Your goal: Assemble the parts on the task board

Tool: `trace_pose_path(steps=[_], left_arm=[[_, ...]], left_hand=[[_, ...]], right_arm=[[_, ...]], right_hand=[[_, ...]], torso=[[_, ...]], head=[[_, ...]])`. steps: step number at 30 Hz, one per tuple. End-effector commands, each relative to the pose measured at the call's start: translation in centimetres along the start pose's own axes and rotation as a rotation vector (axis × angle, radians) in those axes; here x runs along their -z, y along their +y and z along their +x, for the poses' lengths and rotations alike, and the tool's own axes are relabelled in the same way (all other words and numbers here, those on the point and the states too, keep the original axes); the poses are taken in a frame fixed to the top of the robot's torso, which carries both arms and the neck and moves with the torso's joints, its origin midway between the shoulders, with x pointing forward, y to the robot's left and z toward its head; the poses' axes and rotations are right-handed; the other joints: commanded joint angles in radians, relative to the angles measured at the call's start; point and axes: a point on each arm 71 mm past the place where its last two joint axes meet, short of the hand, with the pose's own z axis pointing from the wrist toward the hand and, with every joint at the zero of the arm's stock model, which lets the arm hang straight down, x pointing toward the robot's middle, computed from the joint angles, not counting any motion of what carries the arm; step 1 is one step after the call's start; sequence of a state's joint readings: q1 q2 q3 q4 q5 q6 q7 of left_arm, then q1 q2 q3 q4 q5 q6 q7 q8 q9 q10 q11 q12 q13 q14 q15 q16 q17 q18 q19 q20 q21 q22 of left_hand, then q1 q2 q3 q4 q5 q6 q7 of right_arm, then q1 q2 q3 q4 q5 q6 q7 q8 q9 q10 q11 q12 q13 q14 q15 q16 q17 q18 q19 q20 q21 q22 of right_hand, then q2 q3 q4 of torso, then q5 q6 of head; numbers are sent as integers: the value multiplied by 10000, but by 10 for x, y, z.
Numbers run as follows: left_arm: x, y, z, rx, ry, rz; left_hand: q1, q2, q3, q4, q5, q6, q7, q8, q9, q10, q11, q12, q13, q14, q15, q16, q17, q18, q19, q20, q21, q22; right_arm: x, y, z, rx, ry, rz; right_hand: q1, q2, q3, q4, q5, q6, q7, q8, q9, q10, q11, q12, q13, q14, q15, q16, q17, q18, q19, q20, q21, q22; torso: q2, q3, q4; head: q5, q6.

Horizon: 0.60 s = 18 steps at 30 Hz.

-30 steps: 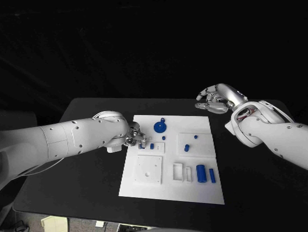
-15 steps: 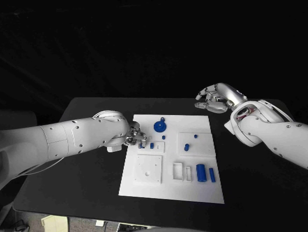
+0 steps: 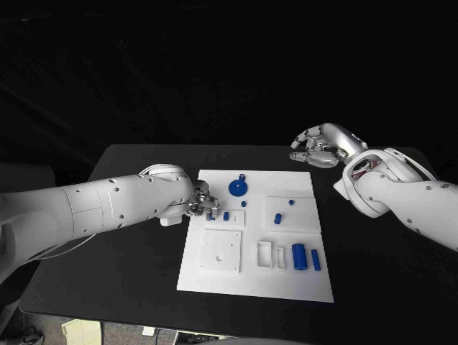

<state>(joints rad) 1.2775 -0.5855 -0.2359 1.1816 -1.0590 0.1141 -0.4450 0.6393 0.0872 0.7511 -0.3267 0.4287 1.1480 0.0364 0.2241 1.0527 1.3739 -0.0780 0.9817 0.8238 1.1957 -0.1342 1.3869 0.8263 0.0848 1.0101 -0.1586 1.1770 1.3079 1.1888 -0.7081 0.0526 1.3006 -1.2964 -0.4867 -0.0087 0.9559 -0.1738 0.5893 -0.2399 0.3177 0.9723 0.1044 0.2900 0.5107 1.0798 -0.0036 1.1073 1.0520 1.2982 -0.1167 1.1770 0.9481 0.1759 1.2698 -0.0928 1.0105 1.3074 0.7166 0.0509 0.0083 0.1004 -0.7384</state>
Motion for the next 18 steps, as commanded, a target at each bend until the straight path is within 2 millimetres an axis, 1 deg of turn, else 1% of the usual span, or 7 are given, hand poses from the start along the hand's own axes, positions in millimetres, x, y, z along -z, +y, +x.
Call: trace_pose_path(steps=[1,8,15,17,18], left_arm=[[-1,-6,9,-234,352,159],[-1,-8,10,-386,375,199],[-2,-10,10,-414,403,209],[-2,-10,10,-426,423,208],[-2,-10,10,-413,396,204]], left_hand=[[-8,137,393,469,47,1411,-633,1094,36,449,-486,56,15,578,-521,51,17,156,62,-1075,18,41],[-33,142,382,493,14,1439,-650,1147,54,464,-499,114,27,590,-505,55,16,159,75,-1077,22,41],[-39,127,380,492,3,1438,-652,1158,59,464,-502,128,28,591,-502,54,14,160,78,-1078,23,41],[-50,94,367,512,-64,1428,-654,1177,65,457,-502,150,27,591,-497,47,10,164,83,-1079,23,39],[-50,66,359,550,-212,1415,-655,1198,70,446,-501,170,21,591,-492,40,4,169,87,-1081,19,36]], right_arm=[[0,1,1,13,139,-63],[0,1,1,16,147,-67],[0,1,1,18,151,-66],[0,1,1,18,151,-66],[0,1,1,18,153,-67]], right_hand=[[-17,-20,-39,49,76,7,53,-38,17,-81,6,-32,-12,-18,45,-61,9,859,7,-57,-69,67],[-14,-20,-43,51,154,7,52,-39,23,-83,5,-32,-14,-19,44,-65,12,859,6,-57,-73,71],[-14,-21,-46,51,180,8,52,-39,26,-83,5,-32,-15,-18,44,-66,13,859,6,-56,-74,73],[-14,-22,-46,51,183,8,52,-39,26,-83,5,-32,-15,-18,44,-66,14,859,6,-56,-74,73],[-14,-22,-47,51,185,8,52,-39,26,-83,5,-32,-15,-18,44,-66,14,859,6,-56,-74,73]], torso=[[2,5,-3],[1,3,-3],[2,9,-4],[4,6,-4],[4,5,-5]], head=[[-3,-10],[-18,-23],[-25,-30],[-29,-35],[-34,-37]])
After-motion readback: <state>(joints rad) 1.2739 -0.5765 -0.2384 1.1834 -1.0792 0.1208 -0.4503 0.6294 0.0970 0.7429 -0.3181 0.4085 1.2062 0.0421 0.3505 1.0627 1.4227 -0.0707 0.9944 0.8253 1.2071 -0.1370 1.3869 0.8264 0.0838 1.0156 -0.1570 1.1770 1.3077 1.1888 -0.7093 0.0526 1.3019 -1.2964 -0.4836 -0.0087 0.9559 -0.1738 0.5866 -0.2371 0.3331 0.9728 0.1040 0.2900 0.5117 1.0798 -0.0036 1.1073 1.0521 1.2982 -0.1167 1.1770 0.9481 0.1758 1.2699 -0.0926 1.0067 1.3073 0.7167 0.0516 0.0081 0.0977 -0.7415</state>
